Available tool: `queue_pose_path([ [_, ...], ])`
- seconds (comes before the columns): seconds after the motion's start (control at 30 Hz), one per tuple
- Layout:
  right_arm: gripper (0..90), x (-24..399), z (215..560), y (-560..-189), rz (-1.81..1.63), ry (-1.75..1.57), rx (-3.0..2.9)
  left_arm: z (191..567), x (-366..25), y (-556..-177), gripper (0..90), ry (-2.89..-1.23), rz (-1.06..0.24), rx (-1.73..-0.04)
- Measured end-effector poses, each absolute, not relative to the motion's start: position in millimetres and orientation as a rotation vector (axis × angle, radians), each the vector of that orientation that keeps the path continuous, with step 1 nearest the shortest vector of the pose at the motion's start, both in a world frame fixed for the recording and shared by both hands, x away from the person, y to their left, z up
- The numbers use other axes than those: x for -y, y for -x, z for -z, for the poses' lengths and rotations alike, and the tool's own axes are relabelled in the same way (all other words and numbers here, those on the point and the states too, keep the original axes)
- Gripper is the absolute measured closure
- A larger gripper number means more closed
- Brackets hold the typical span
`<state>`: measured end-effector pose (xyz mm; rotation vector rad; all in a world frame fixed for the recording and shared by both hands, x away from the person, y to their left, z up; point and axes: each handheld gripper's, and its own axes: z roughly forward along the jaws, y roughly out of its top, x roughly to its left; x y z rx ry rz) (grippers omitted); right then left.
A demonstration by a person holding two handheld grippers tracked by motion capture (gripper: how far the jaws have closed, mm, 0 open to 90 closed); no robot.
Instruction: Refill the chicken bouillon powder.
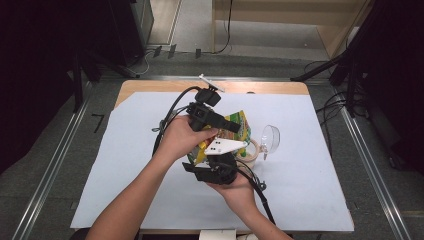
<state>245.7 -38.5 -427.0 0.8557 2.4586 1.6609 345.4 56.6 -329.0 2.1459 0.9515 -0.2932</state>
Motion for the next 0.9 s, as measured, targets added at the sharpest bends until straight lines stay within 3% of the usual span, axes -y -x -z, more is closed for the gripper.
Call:
queue_pose_path([
  [0.9, 62.2, 39.1, 421.8, -242.6, -1.661, -0.848, -2.455, 324.6, -57.3, -343.4, 67.2, -2.135, 0.299, -0.947],
])
